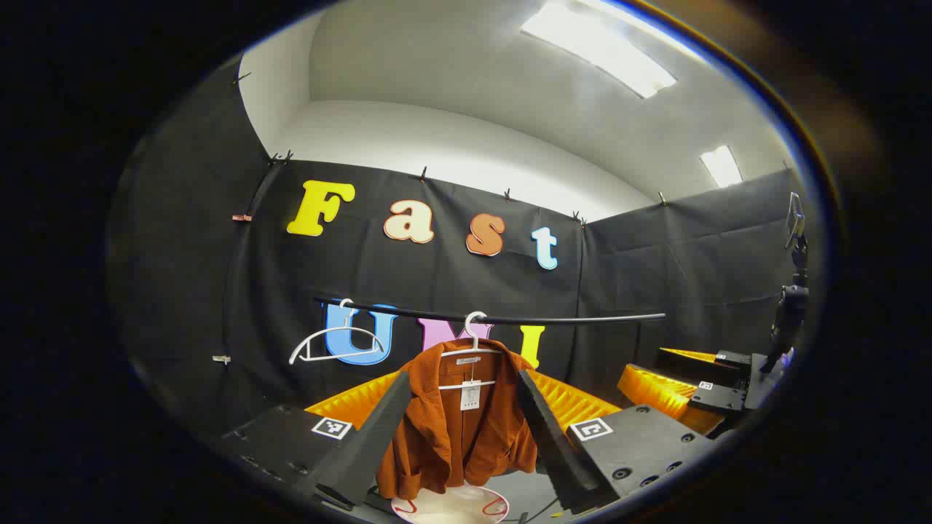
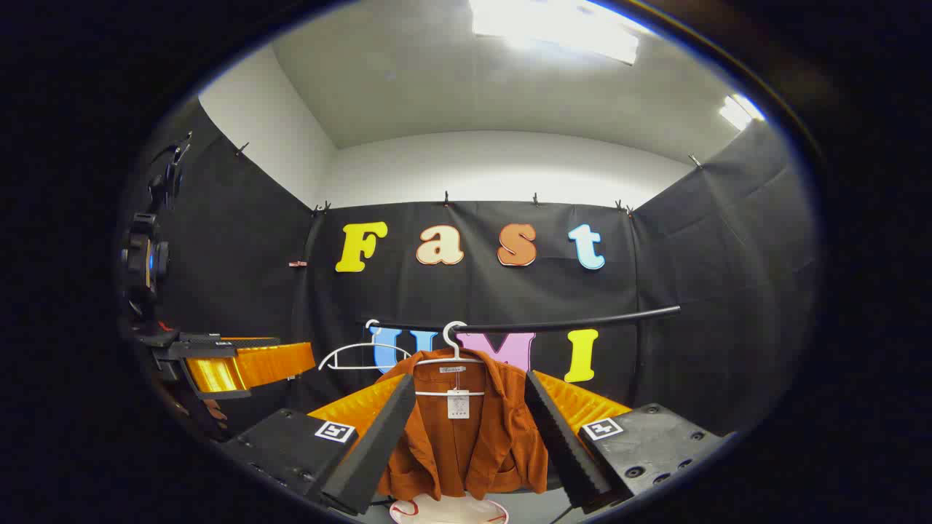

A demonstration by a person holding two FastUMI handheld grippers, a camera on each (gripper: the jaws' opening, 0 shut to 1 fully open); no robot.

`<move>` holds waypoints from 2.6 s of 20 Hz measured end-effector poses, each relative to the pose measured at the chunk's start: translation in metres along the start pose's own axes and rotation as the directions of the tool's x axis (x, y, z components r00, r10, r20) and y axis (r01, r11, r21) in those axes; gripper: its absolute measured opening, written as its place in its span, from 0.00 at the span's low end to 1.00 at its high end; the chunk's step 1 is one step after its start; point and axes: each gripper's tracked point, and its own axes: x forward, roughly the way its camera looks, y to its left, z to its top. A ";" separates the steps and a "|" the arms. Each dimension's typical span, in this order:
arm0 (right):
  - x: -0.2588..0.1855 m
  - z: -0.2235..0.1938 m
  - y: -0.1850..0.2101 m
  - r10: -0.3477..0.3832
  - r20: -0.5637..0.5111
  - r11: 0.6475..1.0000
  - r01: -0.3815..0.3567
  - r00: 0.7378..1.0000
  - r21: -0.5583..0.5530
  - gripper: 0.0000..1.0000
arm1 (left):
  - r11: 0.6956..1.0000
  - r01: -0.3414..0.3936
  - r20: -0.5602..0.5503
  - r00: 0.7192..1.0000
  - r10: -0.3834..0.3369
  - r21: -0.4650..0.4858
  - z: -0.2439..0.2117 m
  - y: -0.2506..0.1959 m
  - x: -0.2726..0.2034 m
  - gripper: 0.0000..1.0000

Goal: Grasp the clothes on the hanger with both hands and then place them into the laundry hamper below.

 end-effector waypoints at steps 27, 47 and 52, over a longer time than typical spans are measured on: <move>-0.011 -0.009 0.005 0.015 -0.045 1.000 -0.014 0.999 0.018 0.97 | 0.995 -0.018 -0.055 0.998 0.012 -0.101 -0.021 0.009 0.002 0.93; 0.086 -0.097 -0.038 -0.042 -0.130 0.999 0.039 0.991 -0.026 0.97 | 0.998 -0.015 -0.095 0.995 0.008 -0.068 -0.092 0.033 0.105 0.93; 0.155 -0.147 -0.057 0.025 -0.163 1.000 -0.027 0.986 -0.010 0.97 | 0.993 -0.093 -0.100 0.991 0.085 -0.077 -0.130 0.052 0.178 0.93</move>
